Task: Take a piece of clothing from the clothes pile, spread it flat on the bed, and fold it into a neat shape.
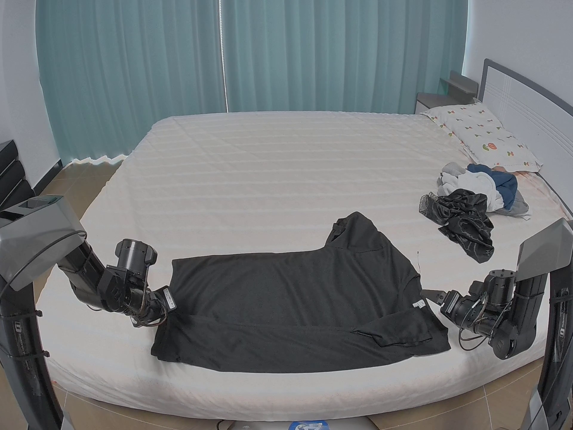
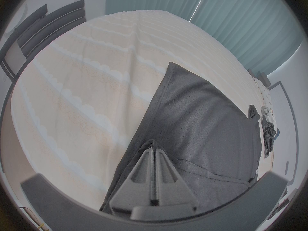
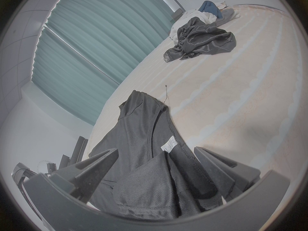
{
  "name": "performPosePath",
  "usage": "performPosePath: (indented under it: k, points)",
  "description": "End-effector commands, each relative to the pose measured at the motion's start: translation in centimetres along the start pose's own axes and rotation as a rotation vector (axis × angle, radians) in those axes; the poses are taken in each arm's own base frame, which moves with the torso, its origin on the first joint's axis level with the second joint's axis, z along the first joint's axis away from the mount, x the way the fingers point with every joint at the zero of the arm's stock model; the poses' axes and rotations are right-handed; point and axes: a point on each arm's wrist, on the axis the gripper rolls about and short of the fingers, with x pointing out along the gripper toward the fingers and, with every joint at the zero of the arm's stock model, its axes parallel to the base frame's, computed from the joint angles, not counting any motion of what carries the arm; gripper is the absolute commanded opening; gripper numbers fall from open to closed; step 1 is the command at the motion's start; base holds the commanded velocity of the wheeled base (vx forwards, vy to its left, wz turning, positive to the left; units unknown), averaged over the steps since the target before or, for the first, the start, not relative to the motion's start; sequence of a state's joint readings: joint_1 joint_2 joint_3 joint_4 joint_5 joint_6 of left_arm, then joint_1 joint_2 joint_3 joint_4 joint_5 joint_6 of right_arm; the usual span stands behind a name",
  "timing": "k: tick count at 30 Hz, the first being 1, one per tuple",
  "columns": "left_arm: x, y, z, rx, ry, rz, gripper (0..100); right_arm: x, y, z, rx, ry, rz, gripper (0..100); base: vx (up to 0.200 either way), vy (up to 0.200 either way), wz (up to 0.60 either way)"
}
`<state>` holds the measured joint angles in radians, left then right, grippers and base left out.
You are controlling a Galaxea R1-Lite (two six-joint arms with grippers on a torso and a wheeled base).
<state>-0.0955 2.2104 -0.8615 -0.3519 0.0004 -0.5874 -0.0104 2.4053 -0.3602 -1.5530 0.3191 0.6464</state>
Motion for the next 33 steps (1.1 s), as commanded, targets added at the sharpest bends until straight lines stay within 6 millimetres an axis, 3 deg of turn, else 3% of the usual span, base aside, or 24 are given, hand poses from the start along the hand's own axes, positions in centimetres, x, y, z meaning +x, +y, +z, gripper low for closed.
performPosePath:
  k: [1,7,16,28,33]
  points:
    - [-1.5,-0.1,0.4,0.002,-0.033,-0.014,0,0.2,0.5,0.0,-0.011,-0.005,0.018,100,0.0,0.0,0.0]
    - [-2.8,-0.1,0.4,0.0,-0.049,-0.025,0,0.4,1.2,0.4,-0.042,-0.023,0.043,100,0.0,0.0,0.0]
    - [-3.7,-0.2,0.3,-0.002,-0.055,-0.039,0,2.9,2.2,1.1,-0.128,-0.009,0.067,100,0.0,0.0,0.0]
    - [-3.7,-0.1,0.3,-0.003,-0.05,-0.039,0,5.9,1.2,-0.2,-0.228,0.125,0.081,100,0.0,0.0,0.0]
    - [-3.6,-0.1,0.3,-0.002,-0.048,-0.039,0,5.9,1.0,-0.4,-0.256,0.14,0.079,100,0.0,0.0,0.0]
